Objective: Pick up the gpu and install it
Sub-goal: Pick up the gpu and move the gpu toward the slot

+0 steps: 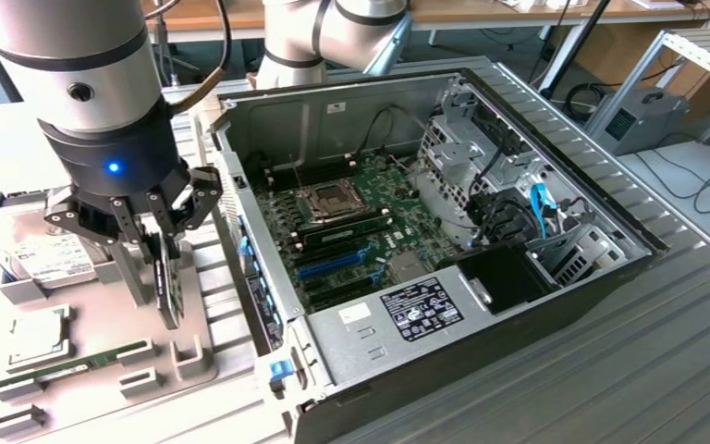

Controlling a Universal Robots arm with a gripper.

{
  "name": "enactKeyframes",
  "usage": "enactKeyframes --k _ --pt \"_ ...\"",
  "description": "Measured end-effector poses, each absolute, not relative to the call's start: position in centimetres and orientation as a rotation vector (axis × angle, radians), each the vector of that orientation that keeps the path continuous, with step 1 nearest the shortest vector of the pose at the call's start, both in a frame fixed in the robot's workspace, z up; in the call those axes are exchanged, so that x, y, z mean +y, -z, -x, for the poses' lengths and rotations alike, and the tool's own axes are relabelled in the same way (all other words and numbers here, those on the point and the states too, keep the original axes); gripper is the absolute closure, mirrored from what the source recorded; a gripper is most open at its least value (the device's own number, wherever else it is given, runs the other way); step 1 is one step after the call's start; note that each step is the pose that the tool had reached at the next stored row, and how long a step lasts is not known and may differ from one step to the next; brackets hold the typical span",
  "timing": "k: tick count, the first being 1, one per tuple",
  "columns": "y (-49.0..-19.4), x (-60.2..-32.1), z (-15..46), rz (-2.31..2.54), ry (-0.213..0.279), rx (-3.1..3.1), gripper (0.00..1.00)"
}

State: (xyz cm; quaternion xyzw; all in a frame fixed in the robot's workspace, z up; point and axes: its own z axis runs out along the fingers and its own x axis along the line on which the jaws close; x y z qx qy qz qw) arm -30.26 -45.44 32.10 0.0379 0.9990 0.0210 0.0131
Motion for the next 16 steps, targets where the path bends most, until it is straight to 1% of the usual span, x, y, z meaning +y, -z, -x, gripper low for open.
enactKeyframes --k 16 --pt "-33.3 -45.4 30.3 -0.118 -0.066 3.113 0.74"
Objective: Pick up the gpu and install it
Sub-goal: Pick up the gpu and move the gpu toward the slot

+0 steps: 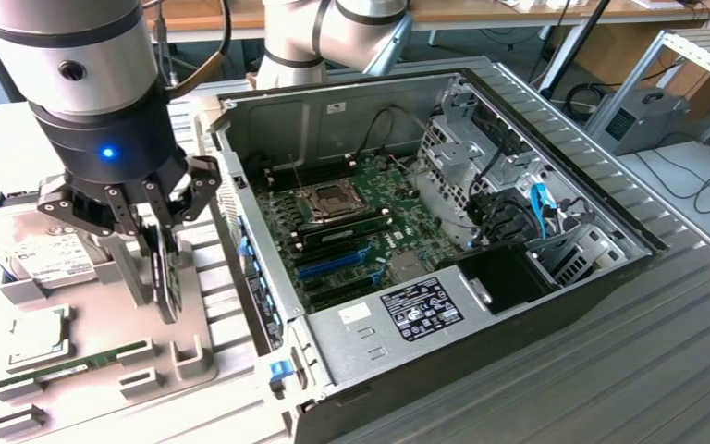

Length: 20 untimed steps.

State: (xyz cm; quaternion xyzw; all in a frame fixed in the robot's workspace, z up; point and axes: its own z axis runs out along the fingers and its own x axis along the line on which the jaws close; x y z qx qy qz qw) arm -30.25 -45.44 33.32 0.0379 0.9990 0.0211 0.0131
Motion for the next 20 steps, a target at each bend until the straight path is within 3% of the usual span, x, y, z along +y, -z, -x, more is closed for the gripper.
enactKeyframes --k 20 --pt "-34.6 -45.4 30.3 -0.118 -0.065 3.112 0.74"
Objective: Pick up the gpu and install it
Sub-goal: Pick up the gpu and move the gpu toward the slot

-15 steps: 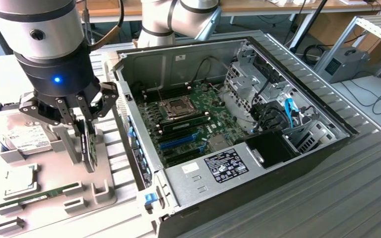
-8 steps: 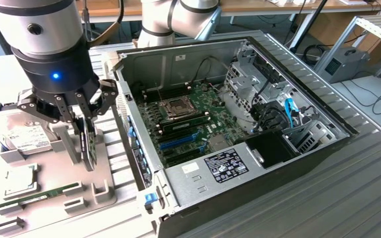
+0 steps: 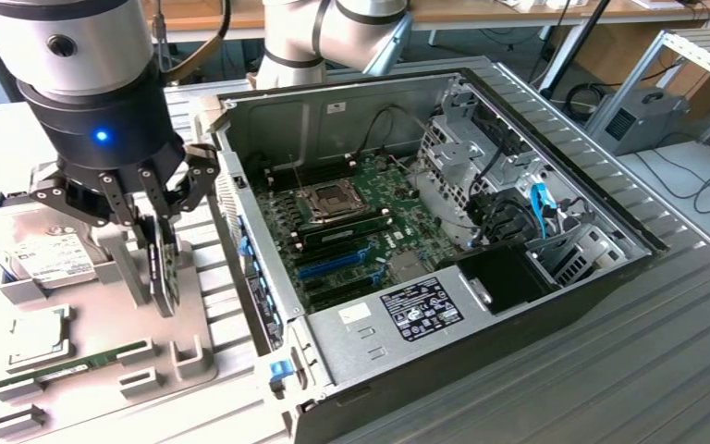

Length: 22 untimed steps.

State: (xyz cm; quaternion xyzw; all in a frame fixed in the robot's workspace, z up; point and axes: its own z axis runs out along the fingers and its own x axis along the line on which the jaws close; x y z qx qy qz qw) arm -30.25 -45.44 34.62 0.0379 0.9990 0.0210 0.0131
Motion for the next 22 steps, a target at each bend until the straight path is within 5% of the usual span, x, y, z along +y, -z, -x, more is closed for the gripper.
enactKeyframes --k 22 --pt "-36.0 -45.4 30.3 -0.118 -0.065 3.112 0.74"
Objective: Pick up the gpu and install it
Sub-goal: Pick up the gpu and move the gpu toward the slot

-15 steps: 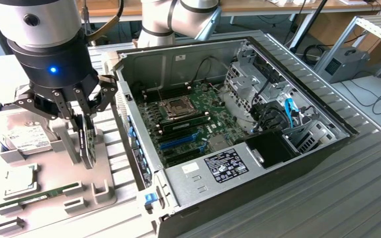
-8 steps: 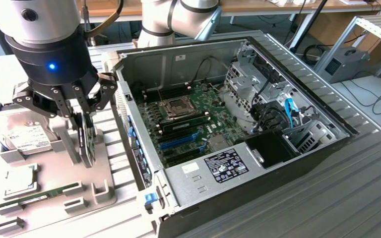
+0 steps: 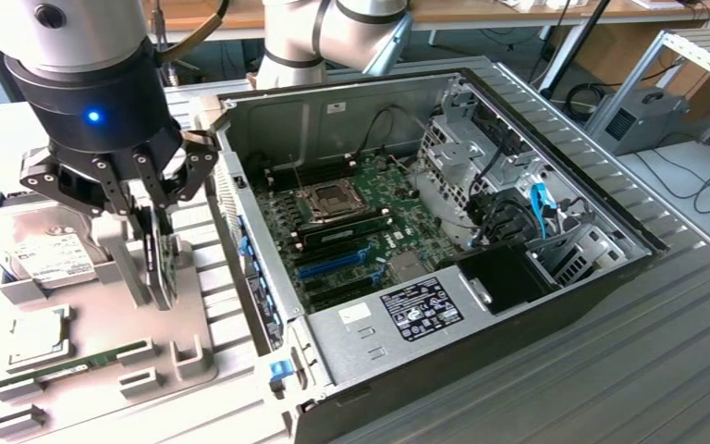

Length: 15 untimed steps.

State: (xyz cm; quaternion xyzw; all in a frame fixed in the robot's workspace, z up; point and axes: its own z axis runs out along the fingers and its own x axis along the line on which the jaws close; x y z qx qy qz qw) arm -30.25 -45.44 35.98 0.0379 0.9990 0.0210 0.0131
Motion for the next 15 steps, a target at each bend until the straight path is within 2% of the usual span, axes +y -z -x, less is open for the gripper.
enactKeyframes --k 15 --pt "-37.1 -45.4 30.3 -0.118 -0.065 3.112 0.74"
